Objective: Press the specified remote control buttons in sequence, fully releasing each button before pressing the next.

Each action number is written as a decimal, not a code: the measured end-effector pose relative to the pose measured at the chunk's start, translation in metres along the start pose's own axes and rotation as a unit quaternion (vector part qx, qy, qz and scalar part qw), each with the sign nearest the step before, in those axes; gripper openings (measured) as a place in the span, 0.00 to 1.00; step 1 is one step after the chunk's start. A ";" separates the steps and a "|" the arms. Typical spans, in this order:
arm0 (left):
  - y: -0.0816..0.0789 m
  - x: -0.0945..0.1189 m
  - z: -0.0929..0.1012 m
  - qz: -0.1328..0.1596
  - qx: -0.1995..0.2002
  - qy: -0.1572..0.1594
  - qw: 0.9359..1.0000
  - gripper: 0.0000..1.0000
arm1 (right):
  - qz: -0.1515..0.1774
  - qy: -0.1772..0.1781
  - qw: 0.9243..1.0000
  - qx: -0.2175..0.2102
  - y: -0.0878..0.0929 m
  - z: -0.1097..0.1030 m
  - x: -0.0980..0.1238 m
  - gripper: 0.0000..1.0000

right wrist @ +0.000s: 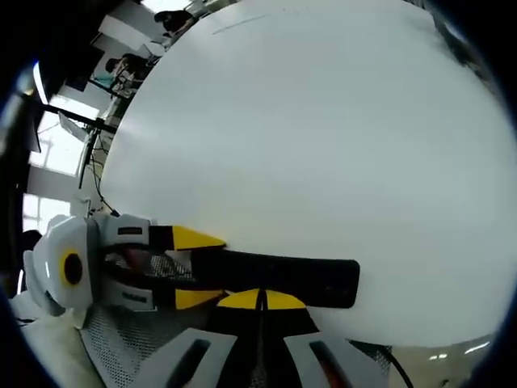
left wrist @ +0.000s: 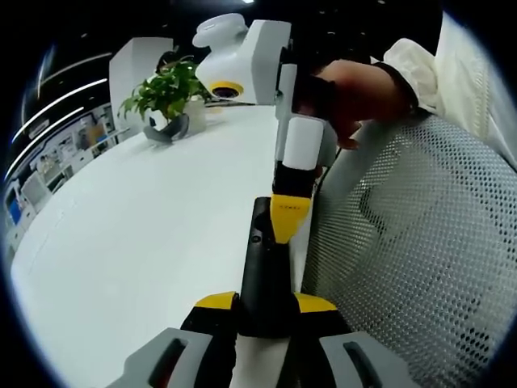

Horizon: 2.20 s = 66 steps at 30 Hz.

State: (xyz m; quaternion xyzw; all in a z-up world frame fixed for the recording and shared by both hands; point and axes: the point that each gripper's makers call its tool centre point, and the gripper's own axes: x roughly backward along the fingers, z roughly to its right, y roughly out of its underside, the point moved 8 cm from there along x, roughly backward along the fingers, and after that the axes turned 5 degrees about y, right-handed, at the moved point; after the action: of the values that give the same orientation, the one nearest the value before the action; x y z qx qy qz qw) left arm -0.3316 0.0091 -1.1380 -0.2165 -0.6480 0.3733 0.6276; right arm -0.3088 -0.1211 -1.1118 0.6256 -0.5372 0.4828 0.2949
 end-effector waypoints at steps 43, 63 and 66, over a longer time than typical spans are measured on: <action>0.000 0.000 0.000 0.001 0.002 -0.001 1.000 0.25 | 0.016 0.000 0.997 0.069 -0.002 -0.015 -0.008 0.00; -0.001 0.000 -0.001 -0.006 0.004 -0.005 1.000 0.25 | 0.020 0.013 0.997 0.078 -0.003 -0.014 -0.007 0.00; 0.000 0.003 -0.001 -0.010 0.006 -0.005 1.000 0.25 | 0.020 0.006 0.997 0.070 -0.004 -0.012 -0.007 0.00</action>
State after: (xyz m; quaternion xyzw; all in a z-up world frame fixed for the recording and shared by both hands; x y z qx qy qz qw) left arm -0.3312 0.0117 -1.1364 -0.2039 -0.6512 0.3720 0.6292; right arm -0.3086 -0.1067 -1.1135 0.6309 -0.5127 0.5287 0.2441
